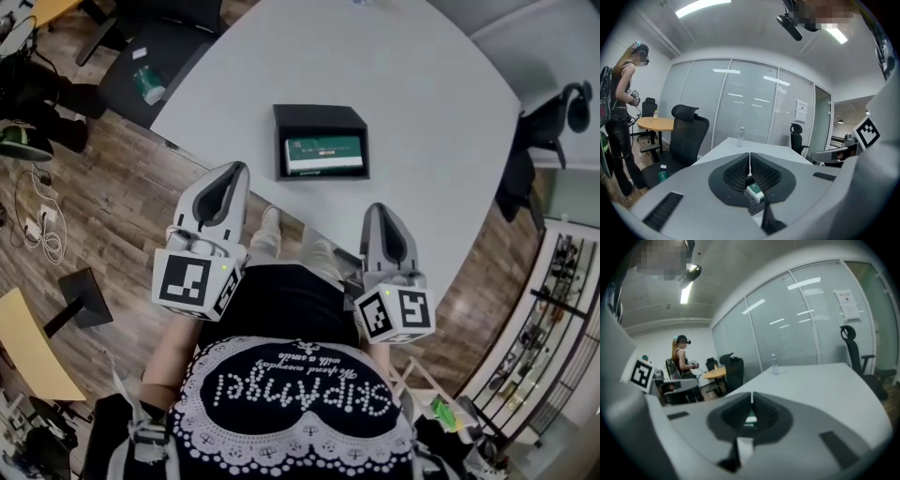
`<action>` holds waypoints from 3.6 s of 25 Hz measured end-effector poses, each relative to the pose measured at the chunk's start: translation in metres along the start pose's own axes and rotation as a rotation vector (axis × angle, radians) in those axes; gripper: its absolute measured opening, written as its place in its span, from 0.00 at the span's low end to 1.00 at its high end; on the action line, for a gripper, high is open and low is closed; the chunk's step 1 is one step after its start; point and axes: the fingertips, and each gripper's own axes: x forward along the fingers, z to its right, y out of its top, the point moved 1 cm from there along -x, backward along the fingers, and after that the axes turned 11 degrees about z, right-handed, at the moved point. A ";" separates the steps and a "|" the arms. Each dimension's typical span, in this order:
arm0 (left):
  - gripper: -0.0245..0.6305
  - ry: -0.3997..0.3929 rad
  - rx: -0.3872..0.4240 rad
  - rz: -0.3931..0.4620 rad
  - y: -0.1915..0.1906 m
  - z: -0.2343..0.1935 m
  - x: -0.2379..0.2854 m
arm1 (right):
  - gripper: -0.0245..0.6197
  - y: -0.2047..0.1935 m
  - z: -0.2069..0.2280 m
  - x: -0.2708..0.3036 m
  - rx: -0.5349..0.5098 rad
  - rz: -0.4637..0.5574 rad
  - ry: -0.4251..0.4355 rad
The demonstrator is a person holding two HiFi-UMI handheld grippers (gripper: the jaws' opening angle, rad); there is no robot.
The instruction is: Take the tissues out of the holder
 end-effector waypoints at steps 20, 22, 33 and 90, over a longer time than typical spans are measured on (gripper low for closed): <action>0.08 -0.007 0.011 -0.003 0.005 0.001 0.011 | 0.09 0.001 0.008 0.014 0.024 0.008 0.000; 0.08 -0.006 0.012 -0.006 0.005 0.000 0.011 | 0.09 0.002 0.009 0.015 0.025 0.009 -0.001; 0.08 -0.023 0.025 0.003 0.010 -0.001 0.016 | 0.09 0.014 0.031 0.014 0.018 0.048 -0.062; 0.56 -0.462 0.223 -0.481 -0.129 0.087 0.123 | 0.09 0.032 0.153 -0.021 0.063 0.087 -0.338</action>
